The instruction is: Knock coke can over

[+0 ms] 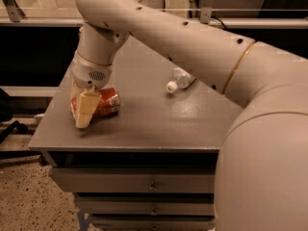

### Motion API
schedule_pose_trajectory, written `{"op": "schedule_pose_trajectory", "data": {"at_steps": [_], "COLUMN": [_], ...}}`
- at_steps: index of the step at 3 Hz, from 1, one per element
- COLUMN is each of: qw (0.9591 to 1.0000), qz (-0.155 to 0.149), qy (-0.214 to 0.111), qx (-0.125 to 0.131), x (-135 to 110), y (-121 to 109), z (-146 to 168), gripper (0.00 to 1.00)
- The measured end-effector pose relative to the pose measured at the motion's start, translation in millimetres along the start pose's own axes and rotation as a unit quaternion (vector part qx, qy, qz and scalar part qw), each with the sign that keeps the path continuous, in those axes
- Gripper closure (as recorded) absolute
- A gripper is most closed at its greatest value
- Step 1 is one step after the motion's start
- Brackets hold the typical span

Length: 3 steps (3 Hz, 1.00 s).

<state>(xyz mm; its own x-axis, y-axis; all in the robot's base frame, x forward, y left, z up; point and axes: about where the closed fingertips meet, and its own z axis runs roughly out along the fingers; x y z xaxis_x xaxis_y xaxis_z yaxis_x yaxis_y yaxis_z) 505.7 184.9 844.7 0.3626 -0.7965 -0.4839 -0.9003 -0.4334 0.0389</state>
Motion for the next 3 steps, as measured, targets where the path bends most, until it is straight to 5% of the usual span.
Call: {"op": "schedule_pose_trajectory", "data": {"at_steps": [1, 3], "qw": [1.0, 0.9993], "qz": [-0.001, 0.022], "qy": [0.0, 0.023], "qx": [-0.001, 0.019], "x": [-1, 15], "y": [0, 3], "z": [2, -16], "gripper": [0.0, 0.0]}}
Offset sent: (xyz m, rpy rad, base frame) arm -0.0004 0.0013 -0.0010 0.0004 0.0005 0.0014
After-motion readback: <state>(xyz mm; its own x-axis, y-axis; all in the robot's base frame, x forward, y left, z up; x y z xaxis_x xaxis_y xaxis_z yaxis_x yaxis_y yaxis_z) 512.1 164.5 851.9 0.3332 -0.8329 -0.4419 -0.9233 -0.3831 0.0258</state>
